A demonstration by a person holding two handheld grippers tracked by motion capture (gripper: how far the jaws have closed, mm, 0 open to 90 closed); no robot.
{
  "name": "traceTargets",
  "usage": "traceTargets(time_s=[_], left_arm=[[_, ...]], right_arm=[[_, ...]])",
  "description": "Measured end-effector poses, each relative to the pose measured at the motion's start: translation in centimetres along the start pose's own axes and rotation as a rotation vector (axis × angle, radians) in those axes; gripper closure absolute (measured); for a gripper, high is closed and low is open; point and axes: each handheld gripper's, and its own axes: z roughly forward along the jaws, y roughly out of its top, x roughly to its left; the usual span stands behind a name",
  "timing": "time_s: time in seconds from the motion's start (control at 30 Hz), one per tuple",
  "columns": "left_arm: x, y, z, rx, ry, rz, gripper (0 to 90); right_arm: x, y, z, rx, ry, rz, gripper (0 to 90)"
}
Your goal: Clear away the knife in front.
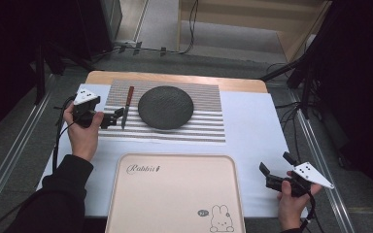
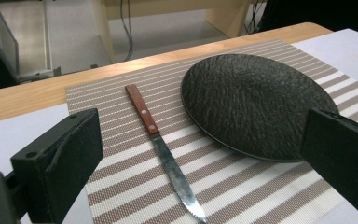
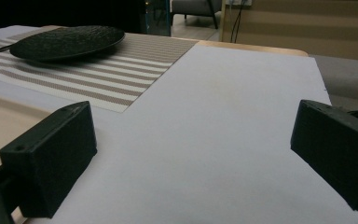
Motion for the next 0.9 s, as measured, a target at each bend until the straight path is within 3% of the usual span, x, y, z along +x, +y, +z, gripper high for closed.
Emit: traceTargets(time_s=[0.1, 0.37, 0.47, 0.67, 0.9], left_arm=[[0.3, 0.4, 0.6, 0.004, -0.015, -0.02, 3.8], [0.8, 1.4, 2.5, 0.05, 0.028, -0.025, 9.3], [1.1, 1.7, 3.1, 0.064, 0.024, -0.032, 13.0], [1.4, 2.2, 4.8, 0.12, 0.032, -0.046, 16.1], [2.0, 2.5, 7.1, 0.196, 0.023, -0.074, 29.5]], right_arm=[[0.0, 0.0, 0.0, 0.002, -0.001, -0.004, 0.0], [0.0, 0.0, 0.0, 0.003, -0.003, -0.002, 0.0], [0.0, 0.0, 0.0, 0.003, -0.001, -0.004, 0.0], [0.0, 0.0, 0.0, 0.004, -0.003, -0.001, 0.0], [0.0, 0.0, 0.0, 0.005, -0.002, -0.001, 0.0]])
